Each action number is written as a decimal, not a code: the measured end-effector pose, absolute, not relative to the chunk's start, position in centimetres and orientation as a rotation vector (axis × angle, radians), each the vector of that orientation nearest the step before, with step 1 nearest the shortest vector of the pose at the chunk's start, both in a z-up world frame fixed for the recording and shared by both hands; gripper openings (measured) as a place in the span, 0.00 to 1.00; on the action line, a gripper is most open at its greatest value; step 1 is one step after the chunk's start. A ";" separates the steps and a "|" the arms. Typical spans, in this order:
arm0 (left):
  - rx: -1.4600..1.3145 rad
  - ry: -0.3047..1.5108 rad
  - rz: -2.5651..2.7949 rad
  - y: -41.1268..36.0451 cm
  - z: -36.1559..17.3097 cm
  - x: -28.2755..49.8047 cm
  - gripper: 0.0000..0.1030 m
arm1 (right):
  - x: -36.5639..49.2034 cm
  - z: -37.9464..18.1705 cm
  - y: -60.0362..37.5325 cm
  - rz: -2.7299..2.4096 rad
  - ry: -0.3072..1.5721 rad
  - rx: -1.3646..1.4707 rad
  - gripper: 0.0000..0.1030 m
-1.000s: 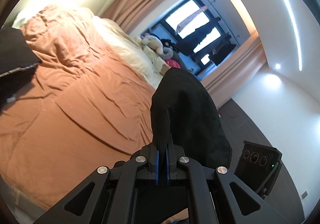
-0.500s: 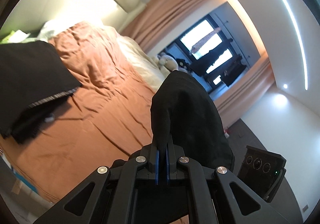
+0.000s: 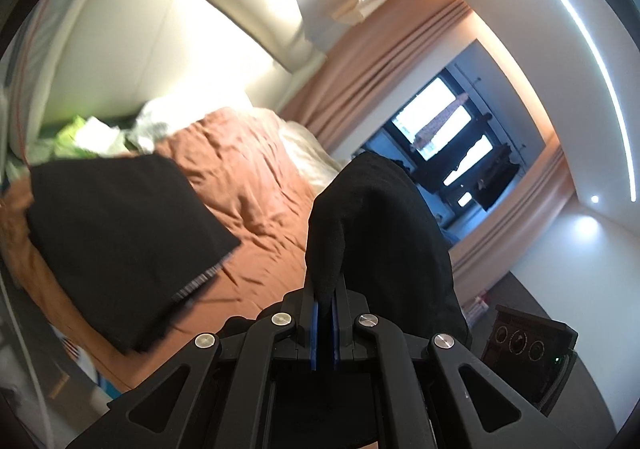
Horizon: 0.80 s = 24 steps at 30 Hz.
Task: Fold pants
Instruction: 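Lift the folded pants with both grippers and carry them toward the bed headboard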
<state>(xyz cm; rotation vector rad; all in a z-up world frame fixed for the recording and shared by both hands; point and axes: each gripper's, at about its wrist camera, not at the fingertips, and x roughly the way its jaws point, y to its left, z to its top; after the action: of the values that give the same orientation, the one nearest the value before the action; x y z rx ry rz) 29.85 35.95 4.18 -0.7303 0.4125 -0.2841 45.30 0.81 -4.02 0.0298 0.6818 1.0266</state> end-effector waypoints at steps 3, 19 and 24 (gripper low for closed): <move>-0.715 0.395 -0.260 37.9 5.2 29.5 0.04 | 45.8 -3.9 2.1 1.051 0.675 0.038 0.22; -0.656 0.359 -0.143 46.8 8.0 32.8 0.04 | 50.4 -5.6 8.1 1.117 0.677 0.105 0.22; -0.627 0.381 -0.114 47.9 6.6 36.0 0.04 | 53.1 -7.9 8.5 1.107 0.708 0.145 0.22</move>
<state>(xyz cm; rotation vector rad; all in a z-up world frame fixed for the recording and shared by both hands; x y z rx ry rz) 36.03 47.90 6.61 -0.6271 0.3811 -0.1138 53.15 8.45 -7.86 0.1446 0.7085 1.1071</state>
